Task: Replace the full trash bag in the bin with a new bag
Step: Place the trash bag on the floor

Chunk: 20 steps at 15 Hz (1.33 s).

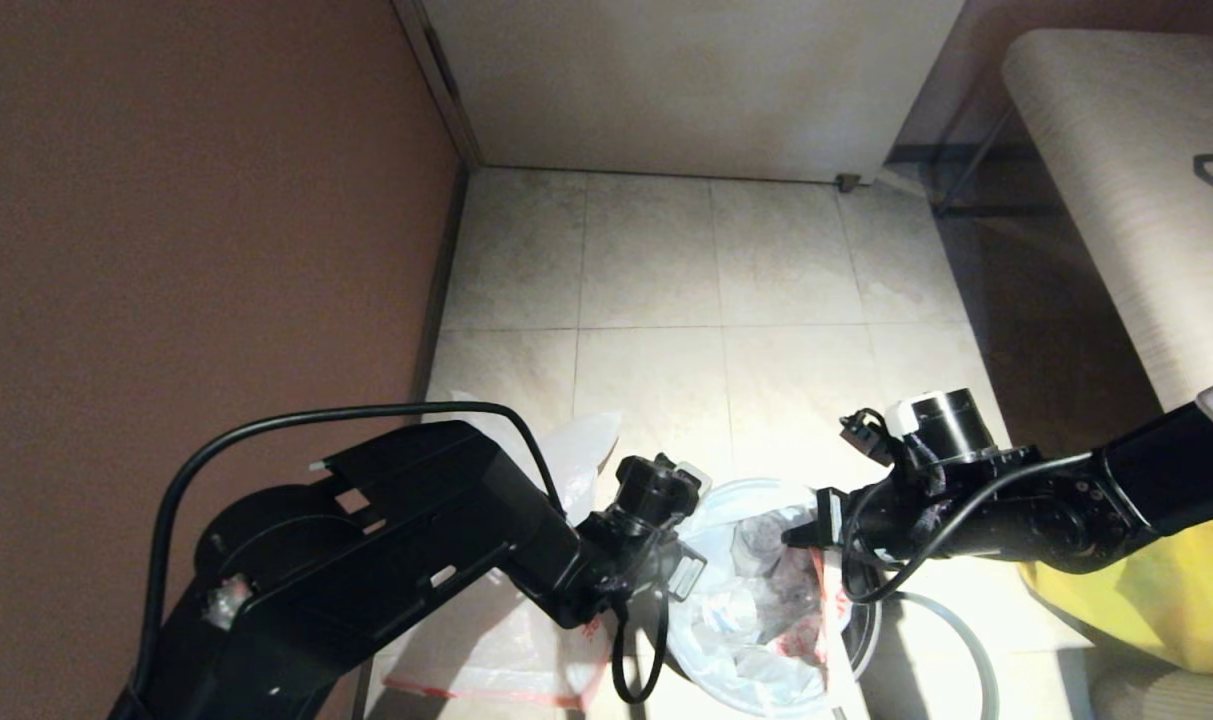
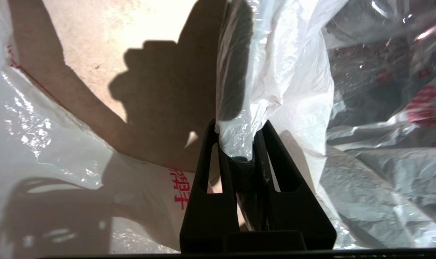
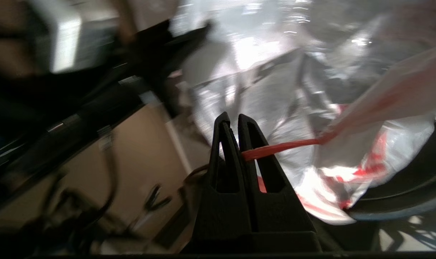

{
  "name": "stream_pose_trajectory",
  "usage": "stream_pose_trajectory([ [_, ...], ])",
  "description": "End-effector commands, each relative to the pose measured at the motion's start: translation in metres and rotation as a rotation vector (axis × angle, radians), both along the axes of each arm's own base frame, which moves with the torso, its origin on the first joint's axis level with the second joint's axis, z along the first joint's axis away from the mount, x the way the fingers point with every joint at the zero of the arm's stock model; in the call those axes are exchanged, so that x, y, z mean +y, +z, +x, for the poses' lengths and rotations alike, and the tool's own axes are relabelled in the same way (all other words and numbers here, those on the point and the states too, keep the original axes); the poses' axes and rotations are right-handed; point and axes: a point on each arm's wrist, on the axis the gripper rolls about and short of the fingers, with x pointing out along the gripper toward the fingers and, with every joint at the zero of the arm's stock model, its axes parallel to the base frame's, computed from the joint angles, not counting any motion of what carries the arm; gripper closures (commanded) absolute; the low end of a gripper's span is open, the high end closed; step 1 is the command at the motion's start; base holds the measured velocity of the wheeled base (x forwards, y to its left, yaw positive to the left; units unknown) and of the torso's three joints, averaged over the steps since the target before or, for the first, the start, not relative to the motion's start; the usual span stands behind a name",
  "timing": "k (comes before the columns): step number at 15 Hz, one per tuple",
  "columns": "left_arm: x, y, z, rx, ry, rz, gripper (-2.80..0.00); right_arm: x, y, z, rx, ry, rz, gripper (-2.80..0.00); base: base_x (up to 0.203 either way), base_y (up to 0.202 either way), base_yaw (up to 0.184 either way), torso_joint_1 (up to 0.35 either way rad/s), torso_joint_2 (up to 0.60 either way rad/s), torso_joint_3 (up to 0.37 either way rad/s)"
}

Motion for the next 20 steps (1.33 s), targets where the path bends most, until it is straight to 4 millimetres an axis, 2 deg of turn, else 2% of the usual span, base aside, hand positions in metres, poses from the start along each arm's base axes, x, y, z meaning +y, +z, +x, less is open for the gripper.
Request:
stream_pose_trajectory([
  [1,-0.001,0.005,0.000,-0.013,0.001,-0.008,0.00,-0.003,0.016,-0.010,-0.025,0.036,0.046,0.00,0.000,0.000,0.000,0.000,0.00,0.000],
  [5,-0.004,0.011,0.004,-0.115,0.000,0.014,0.00,-0.005,0.023,-0.015,-0.038,0.047,0.061,0.00,0.000,0.000,0.000,0.000,0.00,0.000],
  [10,-0.003,0.032,-0.006,-0.190,-0.004,0.021,0.00,-0.019,0.060,-0.032,-0.120,0.115,0.156,0.00,0.000,0.000,0.000,0.000,0.00,0.000],
  [14,-0.002,0.028,-0.007,-0.196,0.011,0.034,0.00,-0.023,0.079,-0.048,-0.159,0.150,0.189,0.00,0.000,0.000,0.000,0.000,0.00,0.000],
  [20,-0.003,0.023,-0.005,-0.221,0.019,0.016,0.00,-0.026,0.086,-0.054,-0.164,0.169,0.207,0.00,0.000,0.000,0.000,0.000,0.00,0.000],
])
